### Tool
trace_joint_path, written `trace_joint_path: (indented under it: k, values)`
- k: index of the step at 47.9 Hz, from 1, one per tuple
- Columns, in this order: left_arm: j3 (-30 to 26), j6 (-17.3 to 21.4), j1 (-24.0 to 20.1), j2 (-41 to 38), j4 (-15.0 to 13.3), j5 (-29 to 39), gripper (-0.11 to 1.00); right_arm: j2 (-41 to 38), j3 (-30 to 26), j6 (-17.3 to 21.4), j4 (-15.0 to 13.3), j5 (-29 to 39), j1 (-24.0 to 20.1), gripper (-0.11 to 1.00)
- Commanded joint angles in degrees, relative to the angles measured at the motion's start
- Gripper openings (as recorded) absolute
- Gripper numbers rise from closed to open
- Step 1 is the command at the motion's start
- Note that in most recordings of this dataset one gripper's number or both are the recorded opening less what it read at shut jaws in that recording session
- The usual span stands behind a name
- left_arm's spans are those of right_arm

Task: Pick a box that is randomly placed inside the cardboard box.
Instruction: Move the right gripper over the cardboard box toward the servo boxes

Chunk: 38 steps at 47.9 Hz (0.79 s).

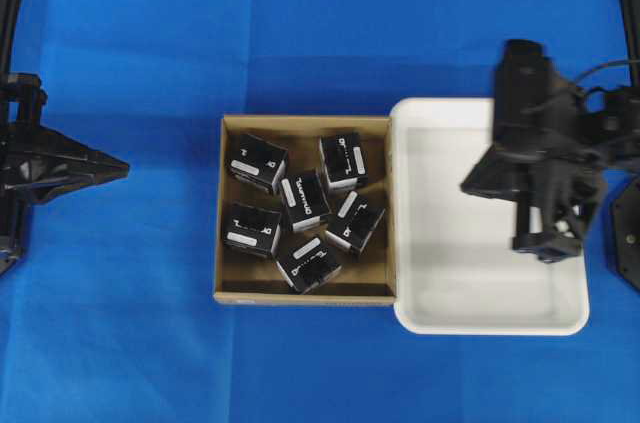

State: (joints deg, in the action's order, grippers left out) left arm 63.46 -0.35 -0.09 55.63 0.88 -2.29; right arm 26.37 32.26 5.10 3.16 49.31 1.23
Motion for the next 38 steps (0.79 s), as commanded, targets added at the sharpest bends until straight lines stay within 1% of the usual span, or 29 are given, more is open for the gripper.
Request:
trace_joint_path:
  k: [1, 7, 12, 17, 19, 26, 31, 38]
  values:
    - [-1.5, 0.0, 0.1, -0.4, 0.1, -0.3, -0.06, -3.5, -4.2, -0.1, 0.2, 1.8, -0.2, 0.0]
    - [-1.5, 0.0, 0.2, -0.4, 0.2, -0.3, -0.06, -9.9, -10.1, -0.8, 0.2, 6.4, -0.3, 0.0]
    - [-1.6, 0.0, 0.1, -0.4, 0.1, -0.3, -0.06, -14.5, -15.5, -3.0, 0.1, 10.7, -0.3, 0.0]
    - [-1.6, -0.1, 0.2, -0.4, 0.2, -0.3, -0.06, -18.7, -20.6, -6.9, 0.2, 14.6, -0.2, 0.0]
    - [-1.6, -0.2, 0.2, -0.4, 0.1, -0.2, -0.06, -20.9, -23.0, -9.1, 0.2, 16.3, -0.2, 0.0]
    - [-1.6, -0.3, 0.2, -0.4, 0.1, -0.2, -0.06, -26.7, -28.7, -14.7, 0.2, 19.8, 0.5, 0.0]
    - [-1.6, -0.3, 0.2, -0.2, 0.1, 0.0, -0.06, -30.6, -32.7, -18.5, 0.1, 21.1, 1.1, 0.01]
    - [-1.7, -0.4, 0.4, -0.1, 0.1, 0.2, -0.06, -34.5, -36.5, -23.0, 0.1, 21.4, 1.8, 0.03]
